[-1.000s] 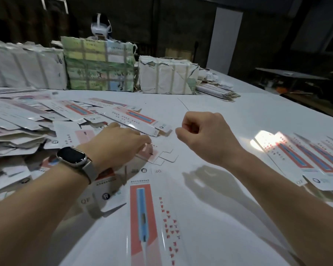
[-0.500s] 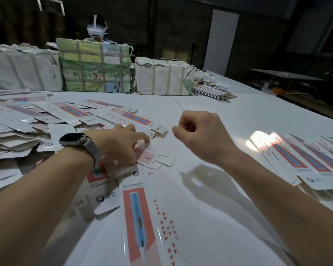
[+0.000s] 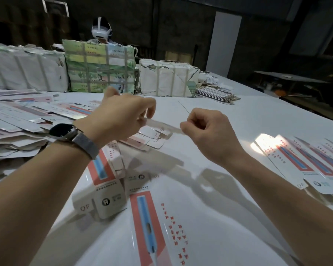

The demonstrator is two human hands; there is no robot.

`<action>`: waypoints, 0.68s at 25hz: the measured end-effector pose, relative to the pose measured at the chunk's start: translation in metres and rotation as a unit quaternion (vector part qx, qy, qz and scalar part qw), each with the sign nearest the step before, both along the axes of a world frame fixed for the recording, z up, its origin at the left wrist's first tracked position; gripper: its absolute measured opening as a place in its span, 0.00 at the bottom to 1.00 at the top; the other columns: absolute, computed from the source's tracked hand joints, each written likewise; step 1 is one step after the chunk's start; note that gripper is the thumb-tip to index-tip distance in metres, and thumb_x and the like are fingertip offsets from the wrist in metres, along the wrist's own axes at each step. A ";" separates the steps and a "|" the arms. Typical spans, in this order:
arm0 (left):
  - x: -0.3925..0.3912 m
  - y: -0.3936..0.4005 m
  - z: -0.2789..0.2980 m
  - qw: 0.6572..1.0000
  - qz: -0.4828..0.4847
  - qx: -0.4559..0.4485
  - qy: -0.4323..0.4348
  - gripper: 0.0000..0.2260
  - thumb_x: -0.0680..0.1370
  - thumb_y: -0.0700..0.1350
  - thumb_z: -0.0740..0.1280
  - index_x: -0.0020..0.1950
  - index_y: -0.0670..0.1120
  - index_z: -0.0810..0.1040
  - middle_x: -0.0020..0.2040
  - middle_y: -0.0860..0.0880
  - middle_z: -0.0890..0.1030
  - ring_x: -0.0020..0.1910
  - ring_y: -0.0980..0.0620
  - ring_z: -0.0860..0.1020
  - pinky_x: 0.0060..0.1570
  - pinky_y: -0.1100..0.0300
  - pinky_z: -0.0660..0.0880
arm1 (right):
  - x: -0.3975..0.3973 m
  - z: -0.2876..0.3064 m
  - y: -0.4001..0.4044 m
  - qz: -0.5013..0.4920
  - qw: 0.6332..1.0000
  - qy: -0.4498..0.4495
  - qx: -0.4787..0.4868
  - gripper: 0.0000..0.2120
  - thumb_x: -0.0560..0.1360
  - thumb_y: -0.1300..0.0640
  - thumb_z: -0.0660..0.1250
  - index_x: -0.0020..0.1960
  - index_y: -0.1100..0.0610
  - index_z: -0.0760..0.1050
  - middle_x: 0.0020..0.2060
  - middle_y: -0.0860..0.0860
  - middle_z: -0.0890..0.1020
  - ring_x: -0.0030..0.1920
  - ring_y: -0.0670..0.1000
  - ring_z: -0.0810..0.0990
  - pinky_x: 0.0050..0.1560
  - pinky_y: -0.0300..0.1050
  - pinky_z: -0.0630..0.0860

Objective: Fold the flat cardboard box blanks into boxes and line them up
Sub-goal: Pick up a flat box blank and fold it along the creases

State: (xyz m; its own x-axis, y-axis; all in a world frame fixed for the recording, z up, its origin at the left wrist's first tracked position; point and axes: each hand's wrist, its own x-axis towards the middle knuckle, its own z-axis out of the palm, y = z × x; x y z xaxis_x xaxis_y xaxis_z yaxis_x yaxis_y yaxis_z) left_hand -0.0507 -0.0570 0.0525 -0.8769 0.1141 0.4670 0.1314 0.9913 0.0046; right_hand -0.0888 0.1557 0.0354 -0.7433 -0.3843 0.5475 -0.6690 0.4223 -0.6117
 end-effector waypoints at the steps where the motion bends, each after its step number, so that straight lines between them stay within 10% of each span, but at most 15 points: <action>1: 0.003 0.002 0.004 0.998 -0.029 0.029 0.051 0.10 0.78 0.40 0.69 0.48 0.54 0.73 0.43 0.55 0.78 0.45 0.48 0.78 0.57 0.51 0.66 | 0.002 0.003 0.000 0.016 0.998 -0.009 -0.057 0.16 0.75 0.57 0.68 0.30 0.53 0.68 0.23 0.44 0.69 0.28 0.44 0.66 0.33 0.43 0.64; 8: 0.020 0.051 0.023 0.932 -0.159 0.266 0.189 0.07 0.79 0.34 0.64 0.52 0.45 0.72 0.42 0.56 0.75 0.42 0.50 0.74 0.37 0.63 0.72 | 0.020 0.032 0.001 0.048 0.951 0.017 -0.304 0.05 0.78 0.48 0.61 0.53 0.46 0.68 0.42 0.47 0.73 0.44 0.46 0.75 0.44 0.39 0.73; 12: 0.034 0.079 0.027 0.732 -0.291 0.616 -0.006 0.12 0.79 0.37 0.61 0.57 0.51 0.76 0.43 0.54 0.84 0.43 0.58 0.83 0.41 0.66 0.80 | 0.025 0.036 0.003 0.096 0.963 0.006 -0.253 0.16 0.78 0.48 0.62 0.64 0.45 0.64 0.54 0.49 0.76 0.56 0.49 0.79 0.49 0.41 0.79; 17: 0.043 0.086 0.002 0.539 -0.266 0.788 -0.135 0.18 0.73 0.46 0.60 0.56 0.43 0.83 0.42 0.44 0.83 0.40 0.47 0.82 0.42 0.52 0.83 | 0.031 0.015 -0.008 0.126 0.970 -0.013 -0.206 0.19 0.78 0.54 0.67 0.66 0.49 0.67 0.55 0.39 0.76 0.53 0.42 0.81 0.44 0.39 0.82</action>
State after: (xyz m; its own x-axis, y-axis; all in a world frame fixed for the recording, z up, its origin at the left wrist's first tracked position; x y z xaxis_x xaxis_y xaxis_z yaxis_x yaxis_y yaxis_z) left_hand -0.0073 0.0287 0.0542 -0.9761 0.0314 0.2151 0.1785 -0.4490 0.8755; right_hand -0.0576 0.1482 0.0500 -0.6702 -0.3080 0.6753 -0.7006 -0.0376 -0.7125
